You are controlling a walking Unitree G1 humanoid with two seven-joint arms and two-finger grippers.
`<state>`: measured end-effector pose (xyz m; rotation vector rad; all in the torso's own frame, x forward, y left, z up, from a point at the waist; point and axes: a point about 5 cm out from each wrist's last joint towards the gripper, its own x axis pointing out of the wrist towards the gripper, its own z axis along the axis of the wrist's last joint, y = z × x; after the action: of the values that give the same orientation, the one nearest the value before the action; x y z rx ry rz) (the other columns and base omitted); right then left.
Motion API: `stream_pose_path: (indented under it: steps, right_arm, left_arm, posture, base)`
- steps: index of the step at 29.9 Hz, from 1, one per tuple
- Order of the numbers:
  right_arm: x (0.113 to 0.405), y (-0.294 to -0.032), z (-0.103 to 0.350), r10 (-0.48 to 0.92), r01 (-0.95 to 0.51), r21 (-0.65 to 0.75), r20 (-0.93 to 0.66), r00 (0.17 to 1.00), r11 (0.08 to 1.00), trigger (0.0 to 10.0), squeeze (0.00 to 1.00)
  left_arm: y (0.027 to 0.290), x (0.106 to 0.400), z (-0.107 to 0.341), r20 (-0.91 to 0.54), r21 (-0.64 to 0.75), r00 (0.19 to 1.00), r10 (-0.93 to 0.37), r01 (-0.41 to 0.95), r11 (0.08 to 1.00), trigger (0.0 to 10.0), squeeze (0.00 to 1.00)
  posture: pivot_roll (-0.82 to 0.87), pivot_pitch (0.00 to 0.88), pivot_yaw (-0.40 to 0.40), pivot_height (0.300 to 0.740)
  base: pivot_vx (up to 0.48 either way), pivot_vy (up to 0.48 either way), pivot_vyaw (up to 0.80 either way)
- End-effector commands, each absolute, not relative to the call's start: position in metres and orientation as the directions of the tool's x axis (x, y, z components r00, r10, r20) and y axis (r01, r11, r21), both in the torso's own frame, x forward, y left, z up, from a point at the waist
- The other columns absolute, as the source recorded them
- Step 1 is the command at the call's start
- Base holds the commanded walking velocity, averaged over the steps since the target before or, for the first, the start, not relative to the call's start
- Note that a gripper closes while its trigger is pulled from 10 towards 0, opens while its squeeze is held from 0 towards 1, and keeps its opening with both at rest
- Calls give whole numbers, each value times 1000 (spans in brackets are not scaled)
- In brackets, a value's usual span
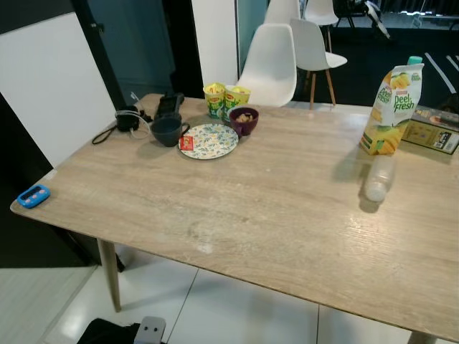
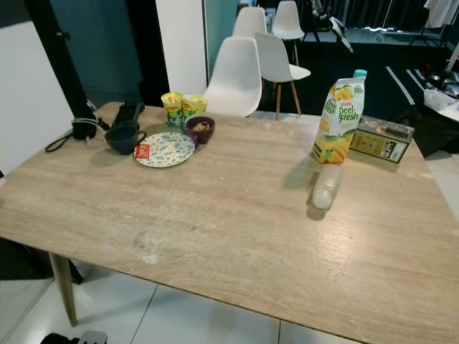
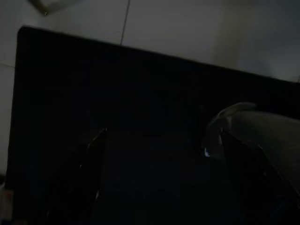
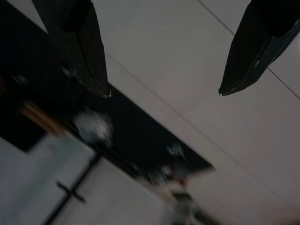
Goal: Restocking fridge
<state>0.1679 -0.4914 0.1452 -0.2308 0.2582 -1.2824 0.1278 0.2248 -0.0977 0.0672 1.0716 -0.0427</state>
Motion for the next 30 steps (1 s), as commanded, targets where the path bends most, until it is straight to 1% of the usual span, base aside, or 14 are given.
stream_pose_path:
  steps: [1, 2, 3, 5, 7, 8, 11, 15, 16, 19, 22, 28, 29, 30]
  right_arm:
    - [196, -482, 162, -918, 885, -276, 22, 397, 376, 10000, 0]
    - [196, -482, 162, -918, 885, -276, 22, 397, 376, 10000, 0]
    - [218, -470, 171, -872, 852, -260, 66, 486, 455, 10000, 0]
    - [218, -470, 171, -872, 852, -260, 66, 486, 455, 10000, 0]
    - [260, -440, 183, -739, 746, -204, 125, 662, 634, 10000, 0]
    - [260, -440, 183, -739, 746, -204, 125, 662, 634, 10000, 0]
    - [306, -393, 188, -506, 522, -116, 143, 851, 845, 10000, 0]
    - [339, -342, 181, -271, 276, -22, 114, 956, 961, 10000, 0]
    - [351, -319, 170, -182, 182, 9, 57, 982, 983, 10000, 1000]
    - [351, -319, 170, -182, 182, 9, 57, 982, 983, 10000, 1000]
    - [367, -274, 151, -5, 9, 50, -66, 998, 999, 10000, 1000]
    - [372, -244, 133, 56, -51, 34, -169, 984, 998, 10000, 1000]
    - [372, -236, 128, 47, -42, 33, -193, 980, 999, 10000, 243]
    - [372, -232, 124, 27, -25, 16, -202, 979, 1000, 10000, 0]
  left_arm:
    - [218, 126, -100, -880, 15, 475, -10, 49, 999, 10000, 0]
    - [218, 126, -100, -880, 15, 475, -10, 49, 999, 10000, 0]
    - [218, 125, -100, -881, 14, 473, -10, 47, 999, 10000, 0]
    - [218, 125, -100, -881, 14, 473, -10, 47, 999, 10000, 0]
    - [218, 123, -101, -883, 12, 469, -10, 45, 999, 10000, 0]
    - [218, 123, -101, -883, 12, 469, -10, 45, 999, 10000, 0]
    - [218, 121, -101, -885, 11, 465, -11, 45, 999, 10000, 0]
    - [218, 120, -102, -886, 9, 463, -13, 45, 999, 10000, 0]
    - [216, 118, -102, -888, 6, 460, -16, 46, 999, 10000, 0]
    - [216, 118, -102, -888, 6, 460, -16, 46, 999, 10000, 0]
    - [214, 115, -104, -891, -1, 453, -23, 50, 999, 10000, 0]
    - [214, 112, -105, -895, 0, 446, -26, 57, 998, 10000, 0]
    - [215, 111, -105, -895, 0, 445, -25, 58, 998, 10000, 0]
    - [215, 111, -105, -895, 1, 444, -25, 59, 998, 10000, 0]
  posture:
    - [27, 0, -17, 740]
    - [27, 0, -17, 740]
    - [31, 0, -19, 740]
    - [31, 0, -19, 740]
    - [35, 0, -19, 740]
    - [35, 0, -19, 740]
    - [36, 0, -23, 740]
    - [41, 0, -31, 740]
    - [43, 0, -31, 740]
    - [43, 0, -31, 740]
    - [46, 0, -33, 740]
    - [42, 0, -33, 740]
    - [44, 0, -33, 740]
    - [44, 0, -33, 740]
  base:
    - [0, 0, 0]
    - [0, 0, 0]
    - [0, 0, 0]
    - [0, 0, 0]
    - [0, 0, 0]
    - [0, 0, 0]
    - [0, 0, 0]
    - [0, 0, 0]
    - [0, 0, 0]
    - [0, 0, 0]
    - [0, 0, 0]
    - [0, 0, 0]
    - [0, 0, 0]
    - [0, 0, 0]
